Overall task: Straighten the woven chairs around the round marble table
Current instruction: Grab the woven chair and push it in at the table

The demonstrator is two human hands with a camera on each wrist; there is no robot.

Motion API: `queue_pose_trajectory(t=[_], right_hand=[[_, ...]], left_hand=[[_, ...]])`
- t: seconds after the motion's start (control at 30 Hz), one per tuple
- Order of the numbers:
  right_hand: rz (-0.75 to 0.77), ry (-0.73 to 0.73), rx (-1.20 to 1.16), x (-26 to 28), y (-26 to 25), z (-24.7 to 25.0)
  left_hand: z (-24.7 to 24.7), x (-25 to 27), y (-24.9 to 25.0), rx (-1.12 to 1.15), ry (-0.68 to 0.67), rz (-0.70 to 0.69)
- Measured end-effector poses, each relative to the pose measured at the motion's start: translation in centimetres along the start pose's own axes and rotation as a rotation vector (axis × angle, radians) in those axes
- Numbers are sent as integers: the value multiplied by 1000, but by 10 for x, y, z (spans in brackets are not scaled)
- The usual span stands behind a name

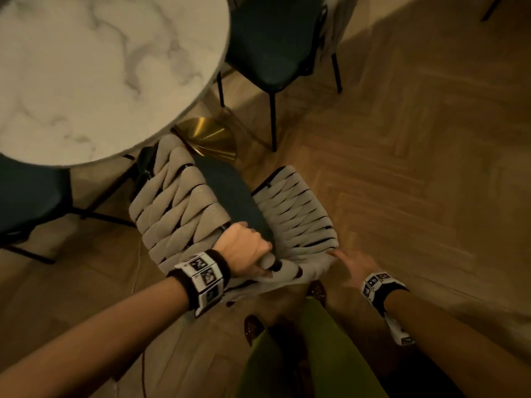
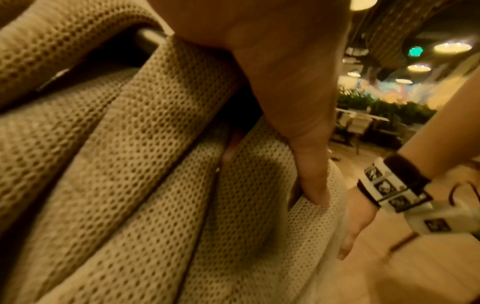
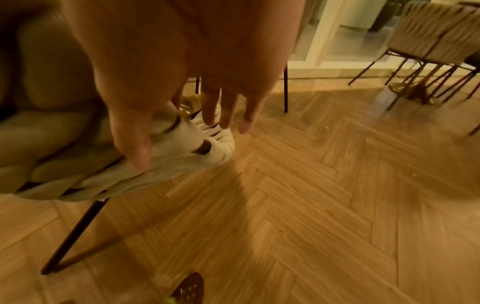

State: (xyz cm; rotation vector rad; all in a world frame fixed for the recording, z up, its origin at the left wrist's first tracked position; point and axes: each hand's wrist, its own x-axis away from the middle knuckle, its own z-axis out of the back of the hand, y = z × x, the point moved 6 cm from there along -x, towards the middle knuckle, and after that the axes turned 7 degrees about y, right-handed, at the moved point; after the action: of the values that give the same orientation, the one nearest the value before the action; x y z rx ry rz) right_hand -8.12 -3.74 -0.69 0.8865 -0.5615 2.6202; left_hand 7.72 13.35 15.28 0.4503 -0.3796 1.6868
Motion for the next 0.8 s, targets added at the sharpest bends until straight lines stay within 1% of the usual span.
queue_pose_trajectory(t=[0.1,0.17,0.23,0.33,0.4,0.47,0.53,0.57,0.67,0.73,0.8], right_hand=[[125,115,79,-5,-43,8],[225,155,92,-10,-80,7],[296,125,111,-11,-120,8],[431,68,260,-5,-168,7],[499,87,400,-2,-190,10],[533,103,428,2,-211,18],[578,147,465,4,-233,28],[607,178,490,7,-245,33],[645,249,567,17,-283,45],[671,280,603,22,-303,48],[664,282,633,26,-313,50]], left_hand=[[-5,72,-20,54,105,58],[-13,121,-28,72,182,105],[-32,164,-37,71,197,170],[-62,216,-44,88,261,171],[-78,247,-46,78,345,182],[-93,276,-46,106,449,226],[-115,304,-46,130,517,303],[-128,316,-47,134,520,343],[-169,345,-54,143,468,447],[-190,353,-61,143,415,495],[-199,352,-70,152,370,517]])
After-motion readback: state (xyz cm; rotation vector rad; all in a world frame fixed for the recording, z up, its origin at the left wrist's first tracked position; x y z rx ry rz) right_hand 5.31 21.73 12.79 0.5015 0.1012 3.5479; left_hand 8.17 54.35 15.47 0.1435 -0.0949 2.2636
